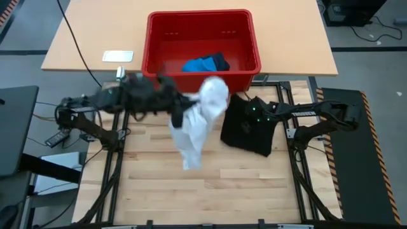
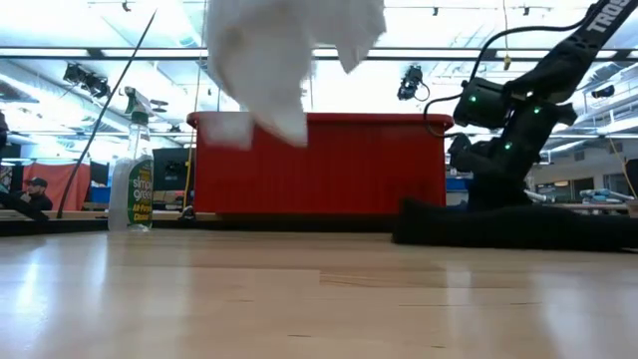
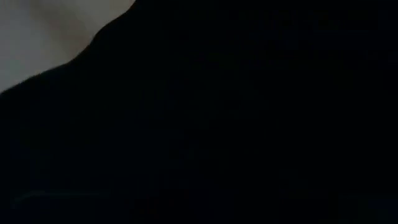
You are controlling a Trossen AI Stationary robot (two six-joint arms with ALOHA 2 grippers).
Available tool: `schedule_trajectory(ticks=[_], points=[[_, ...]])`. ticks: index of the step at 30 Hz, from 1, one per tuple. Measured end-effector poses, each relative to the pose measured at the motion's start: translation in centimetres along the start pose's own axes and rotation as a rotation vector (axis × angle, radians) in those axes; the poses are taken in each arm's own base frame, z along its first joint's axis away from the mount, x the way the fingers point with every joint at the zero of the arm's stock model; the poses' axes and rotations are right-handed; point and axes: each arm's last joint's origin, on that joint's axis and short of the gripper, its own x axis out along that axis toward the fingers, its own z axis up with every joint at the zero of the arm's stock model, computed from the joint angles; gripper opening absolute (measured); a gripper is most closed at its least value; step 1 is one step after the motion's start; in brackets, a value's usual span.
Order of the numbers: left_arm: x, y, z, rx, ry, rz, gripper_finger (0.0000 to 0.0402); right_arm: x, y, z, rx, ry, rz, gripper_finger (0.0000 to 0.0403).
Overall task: Fold laundry
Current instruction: Fold the white polo shirt on the table
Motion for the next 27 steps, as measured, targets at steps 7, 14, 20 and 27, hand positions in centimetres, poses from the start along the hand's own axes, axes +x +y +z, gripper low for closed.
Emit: schedule_trajectory(ticks=[7,14,20,27], points=[[2.9,-1.3,-7.0,-0.151,0.204,-0.074,0.0025,-0.6,-1.2,1.8,0.040,-0.086,-0.114,0.0095],[3.5,-1.9,-10.0,-0.218,0.443,-0.378,0.0026,-3.3,0.4,2.5,0.051,-0.132,0.093,0.0099],[2.9,-2.1,-10.1,-0.106,0.466,-0.437,0.0081,-6.0,2.0,2.4,0.143,-0.213,0.243,0.0101],[4.5,3.1,-14.5,0.014,0.659,-0.091,0.0205,-6.6,4.1,1.4,0.177,-0.156,0.357,0.0101]])
